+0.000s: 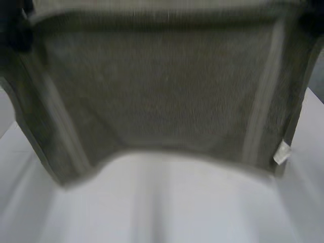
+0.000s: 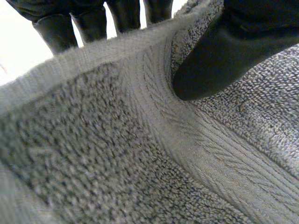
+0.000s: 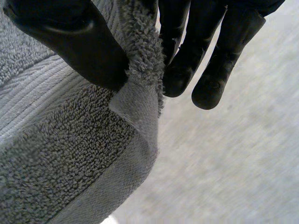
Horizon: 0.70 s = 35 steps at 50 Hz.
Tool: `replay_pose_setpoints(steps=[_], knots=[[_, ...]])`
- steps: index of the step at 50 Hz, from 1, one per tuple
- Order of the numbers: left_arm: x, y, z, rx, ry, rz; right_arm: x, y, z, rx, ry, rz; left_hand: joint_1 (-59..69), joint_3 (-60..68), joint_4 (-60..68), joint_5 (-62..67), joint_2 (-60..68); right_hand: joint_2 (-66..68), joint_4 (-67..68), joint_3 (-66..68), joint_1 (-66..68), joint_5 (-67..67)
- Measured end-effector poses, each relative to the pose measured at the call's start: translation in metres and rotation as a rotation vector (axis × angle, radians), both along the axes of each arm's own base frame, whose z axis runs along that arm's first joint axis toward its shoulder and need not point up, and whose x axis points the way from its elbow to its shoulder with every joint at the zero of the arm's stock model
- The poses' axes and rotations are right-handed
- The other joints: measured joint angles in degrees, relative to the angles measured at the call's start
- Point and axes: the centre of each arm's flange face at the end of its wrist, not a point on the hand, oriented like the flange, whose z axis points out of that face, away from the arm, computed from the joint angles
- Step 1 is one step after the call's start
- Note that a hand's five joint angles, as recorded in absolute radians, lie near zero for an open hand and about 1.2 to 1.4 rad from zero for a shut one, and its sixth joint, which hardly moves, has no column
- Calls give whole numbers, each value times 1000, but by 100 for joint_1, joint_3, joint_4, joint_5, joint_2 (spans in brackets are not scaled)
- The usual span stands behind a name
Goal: Fold the towel.
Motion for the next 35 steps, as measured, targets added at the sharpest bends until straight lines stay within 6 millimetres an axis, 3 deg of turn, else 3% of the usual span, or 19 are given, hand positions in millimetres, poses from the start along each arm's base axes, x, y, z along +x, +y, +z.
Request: replay_pose_setpoints(steps=[9, 15, 18, 22, 24, 27, 28, 31, 35], knots=[[-11, -48, -91, 290, -108, 0, 37, -31, -75, 190, 129, 63, 11, 3, 0, 33, 0, 26, 0, 0, 0, 0], [-26, -79, -119, 309, -181, -16, 61, -62, -108, 167, 215, 44, 17, 5, 0, 33, 0, 26, 0, 0, 1, 0], [-33, -94, -115, 253, -181, -23, 69, -81, -111, 72, 245, 11, 20, 5, 0, 33, 0, 26, 0, 0, 1, 0], [-47, -112, -82, 65, -103, -51, 76, -113, -85, -224, 227, -83, 20, 7, 0, 33, 1, 26, 0, 0, 1, 0], [-54, -114, -51, -67, -28, -79, 77, -121, -59, -394, 187, -132, 21, 9, 0, 33, 2, 26, 0, 0, 1, 0], [-58, -107, -11, -214, 65, -114, 75, -121, -31, -537, 138, -168, 22, 10, 0, 33, 4, 26, 0, 0, 2, 0], [-57, -100, 14, -302, 126, -139, 74, -118, -15, -606, 106, -182, 22, 10, 0, 33, 4, 26, 0, 0, 2, 0], [-54, -85, 51, -419, 216, -180, 71, -109, 9, -677, 45, -184, 22, 11, 0, 33, 4, 26, 0, 0, 2, 0], [-47, -76, 72, -476, 284, -212, 67, -100, 16, -631, -7, -150, 23, 11, 0, 33, 4, 26, 0, 0, 2, 0]])
